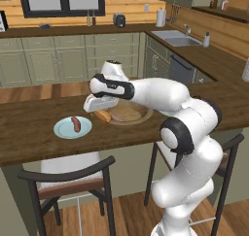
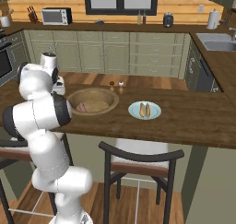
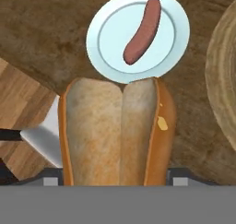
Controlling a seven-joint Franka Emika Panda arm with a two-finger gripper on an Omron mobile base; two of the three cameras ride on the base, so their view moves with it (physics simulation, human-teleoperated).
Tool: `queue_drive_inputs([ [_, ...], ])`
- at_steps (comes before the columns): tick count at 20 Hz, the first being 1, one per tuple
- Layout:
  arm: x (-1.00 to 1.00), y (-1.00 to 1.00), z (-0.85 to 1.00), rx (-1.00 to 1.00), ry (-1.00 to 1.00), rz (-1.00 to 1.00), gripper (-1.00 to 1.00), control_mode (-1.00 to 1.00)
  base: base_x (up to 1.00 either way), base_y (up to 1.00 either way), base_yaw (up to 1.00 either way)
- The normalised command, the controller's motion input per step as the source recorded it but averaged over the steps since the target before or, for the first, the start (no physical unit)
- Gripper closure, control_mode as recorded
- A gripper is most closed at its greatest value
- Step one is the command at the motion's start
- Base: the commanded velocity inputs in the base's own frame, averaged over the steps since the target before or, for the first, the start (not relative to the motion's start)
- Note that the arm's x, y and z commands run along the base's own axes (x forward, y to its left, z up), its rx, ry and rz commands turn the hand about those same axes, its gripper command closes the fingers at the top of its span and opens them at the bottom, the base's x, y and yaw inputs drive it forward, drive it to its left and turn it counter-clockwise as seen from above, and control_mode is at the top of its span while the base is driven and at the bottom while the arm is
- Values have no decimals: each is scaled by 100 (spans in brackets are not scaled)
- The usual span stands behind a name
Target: Place one bun and one sausage from the bowl on each plate.
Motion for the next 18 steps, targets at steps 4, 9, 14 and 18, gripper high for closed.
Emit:
queue_drive_inputs([
  [4, 8, 100, 11, -10, -3, -35, 100, -100, 0, 0, 0],
  [9, 44, 100, -1, -21, 4, -30, 100, -100, 0, 0, 0],
  [14, 24, 77, -12, -8, 6, -16, 100, -100, 0, 0, 0],
  [18, 63, 35, -50, -7, 11, 0, 100, -100, 0, 0, 0],
])
